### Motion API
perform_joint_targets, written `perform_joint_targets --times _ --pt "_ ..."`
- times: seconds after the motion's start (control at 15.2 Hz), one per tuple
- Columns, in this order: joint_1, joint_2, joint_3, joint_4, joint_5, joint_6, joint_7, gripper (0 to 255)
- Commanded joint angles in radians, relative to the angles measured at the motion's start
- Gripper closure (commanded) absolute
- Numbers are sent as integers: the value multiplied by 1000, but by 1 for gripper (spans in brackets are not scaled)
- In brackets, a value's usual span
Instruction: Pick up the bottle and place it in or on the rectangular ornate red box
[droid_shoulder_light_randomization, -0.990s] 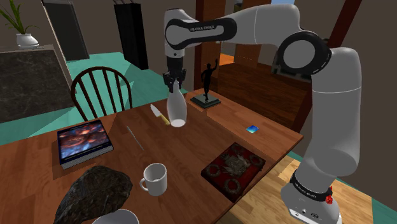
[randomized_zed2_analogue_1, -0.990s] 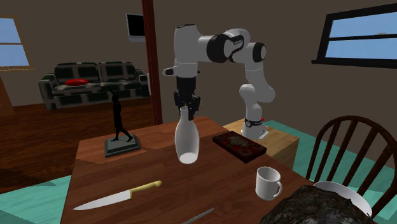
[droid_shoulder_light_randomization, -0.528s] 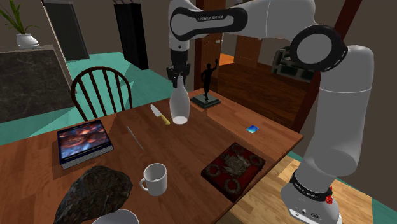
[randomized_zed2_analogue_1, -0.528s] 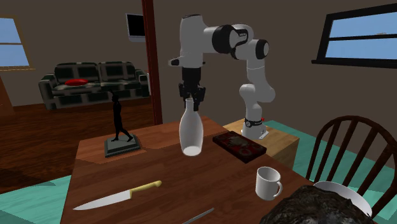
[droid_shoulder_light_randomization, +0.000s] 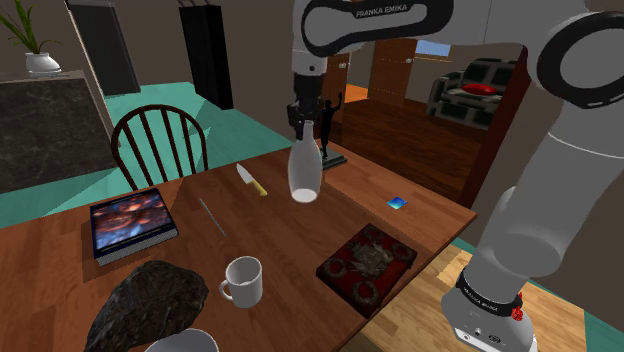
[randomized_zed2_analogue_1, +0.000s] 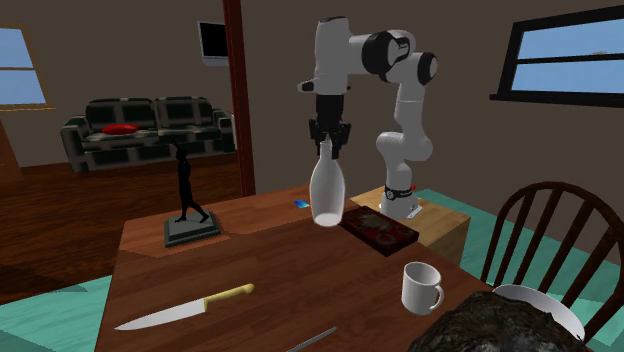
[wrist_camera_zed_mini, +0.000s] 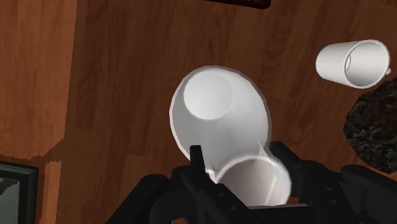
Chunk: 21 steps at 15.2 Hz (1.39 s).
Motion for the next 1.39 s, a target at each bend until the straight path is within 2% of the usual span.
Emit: perform_joint_targets --times 0.0,0.66,1.25,1.32 --pt "1 -80 0 -72 10 -7 -2 255" --pt "22 -460 -3 -348 52 -110 3 255" --pt "53 -781 -4 -481 81 -296 25 255" --pt "54 -786 -4 -482 81 -300 26 255"
